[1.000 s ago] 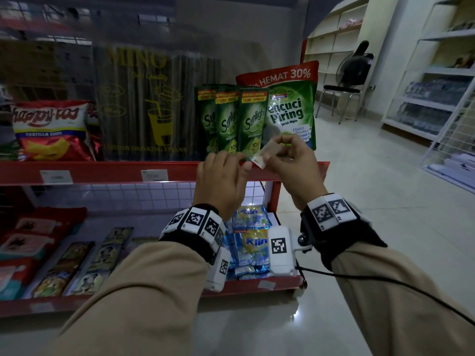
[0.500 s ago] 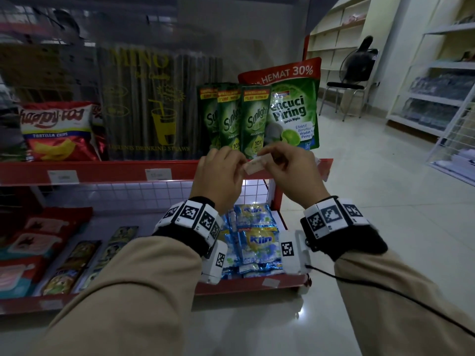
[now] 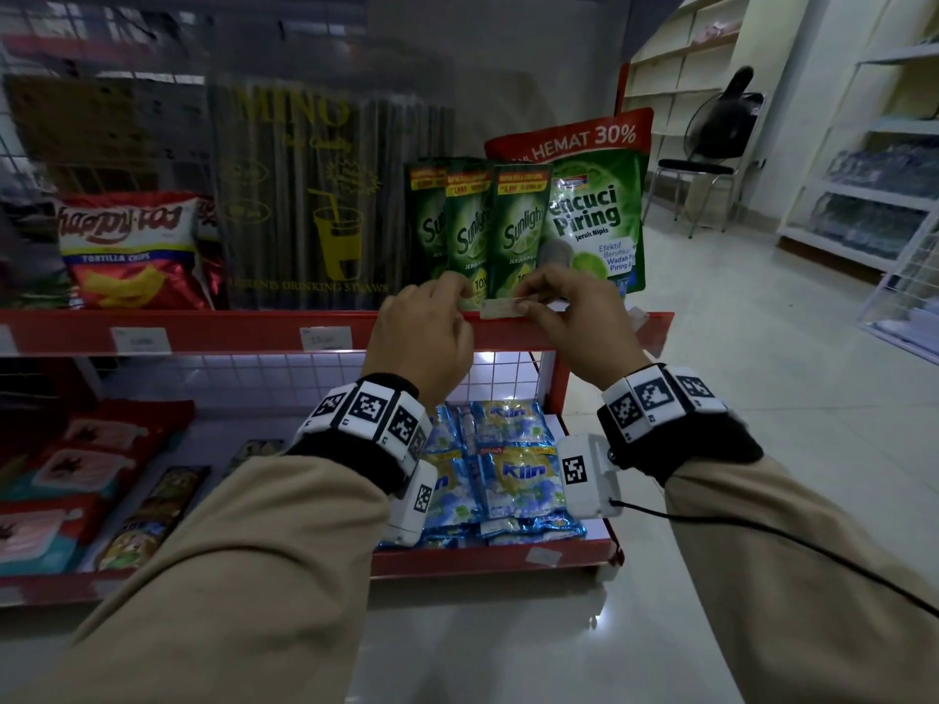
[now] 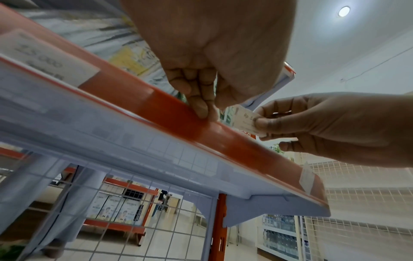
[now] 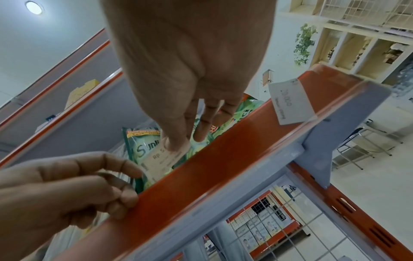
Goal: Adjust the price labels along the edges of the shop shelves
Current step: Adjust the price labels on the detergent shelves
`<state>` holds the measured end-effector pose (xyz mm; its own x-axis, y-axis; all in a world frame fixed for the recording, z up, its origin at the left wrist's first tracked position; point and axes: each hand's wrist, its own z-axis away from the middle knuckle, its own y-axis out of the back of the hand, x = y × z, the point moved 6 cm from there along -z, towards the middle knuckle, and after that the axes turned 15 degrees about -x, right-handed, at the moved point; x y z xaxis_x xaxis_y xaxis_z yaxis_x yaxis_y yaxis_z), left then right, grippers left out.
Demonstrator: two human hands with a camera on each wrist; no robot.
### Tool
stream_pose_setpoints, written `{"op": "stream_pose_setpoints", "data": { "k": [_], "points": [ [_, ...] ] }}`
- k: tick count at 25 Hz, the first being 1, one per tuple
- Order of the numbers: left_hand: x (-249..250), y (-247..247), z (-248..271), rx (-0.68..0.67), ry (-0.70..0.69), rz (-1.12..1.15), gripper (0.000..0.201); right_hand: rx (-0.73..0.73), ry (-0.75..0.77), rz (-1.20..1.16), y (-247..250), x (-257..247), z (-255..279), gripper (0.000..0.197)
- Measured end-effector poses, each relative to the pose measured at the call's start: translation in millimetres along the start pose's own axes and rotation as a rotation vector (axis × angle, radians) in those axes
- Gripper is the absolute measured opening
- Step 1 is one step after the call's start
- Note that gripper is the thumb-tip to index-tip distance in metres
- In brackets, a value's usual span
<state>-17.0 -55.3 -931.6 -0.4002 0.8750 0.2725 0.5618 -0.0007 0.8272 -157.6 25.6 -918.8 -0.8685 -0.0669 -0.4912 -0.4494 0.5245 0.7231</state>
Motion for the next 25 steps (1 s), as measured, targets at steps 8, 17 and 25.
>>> {"op": "stream_pose_setpoints", "data": {
  "k": [8,17,25],
  "points": [
    [-2,-15,3,0.002,0.020,-0.277,0.022,-0.040,0.068,0.175,-12,-6,2,0.010],
    [-1,-16,0,-0.008,0.014,-0.312,0.019,-0.307,-0.055,0.458,-13,-4,-2,0.021],
    [-2,-14,-2,-0.071,0.025,-0.320,0.018,-0.300,-0.054,0.393,-9,-7,1,0.013]
  ]
}}
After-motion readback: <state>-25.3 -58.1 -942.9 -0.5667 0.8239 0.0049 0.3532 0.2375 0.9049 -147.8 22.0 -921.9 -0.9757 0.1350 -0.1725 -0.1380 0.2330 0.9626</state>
